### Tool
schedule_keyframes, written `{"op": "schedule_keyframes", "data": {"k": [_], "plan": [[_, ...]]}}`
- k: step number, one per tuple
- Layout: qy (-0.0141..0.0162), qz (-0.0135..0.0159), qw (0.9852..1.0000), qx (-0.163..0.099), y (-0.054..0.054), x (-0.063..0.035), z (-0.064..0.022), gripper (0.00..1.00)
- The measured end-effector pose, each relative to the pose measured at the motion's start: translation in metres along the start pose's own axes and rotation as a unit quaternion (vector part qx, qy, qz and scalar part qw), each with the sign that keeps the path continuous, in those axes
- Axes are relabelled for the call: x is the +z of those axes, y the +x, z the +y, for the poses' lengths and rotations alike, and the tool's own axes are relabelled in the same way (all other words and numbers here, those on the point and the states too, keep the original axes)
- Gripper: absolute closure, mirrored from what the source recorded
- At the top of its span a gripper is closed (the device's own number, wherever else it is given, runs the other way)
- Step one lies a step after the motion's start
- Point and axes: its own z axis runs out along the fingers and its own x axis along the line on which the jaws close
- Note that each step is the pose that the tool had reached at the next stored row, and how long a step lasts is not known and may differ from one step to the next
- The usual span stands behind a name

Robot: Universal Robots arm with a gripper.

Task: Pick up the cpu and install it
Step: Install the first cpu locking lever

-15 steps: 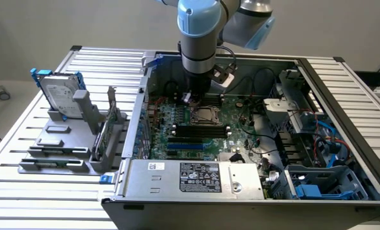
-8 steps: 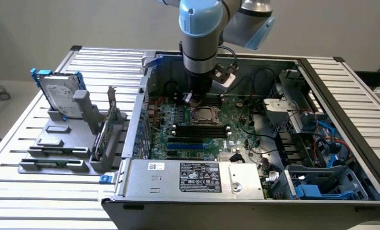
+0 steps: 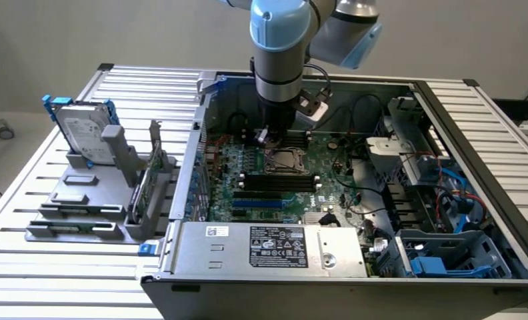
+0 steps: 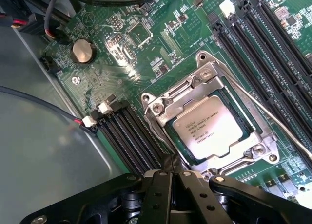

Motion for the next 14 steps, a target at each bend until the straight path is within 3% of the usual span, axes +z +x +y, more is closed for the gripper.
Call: {"op": "schedule_keyframes", "data": {"k": [14], "plan": [[0.0000, 0.0001, 1.0000, 0.000, 0.0019, -0.0072, -0.0006, 0.89]]}}
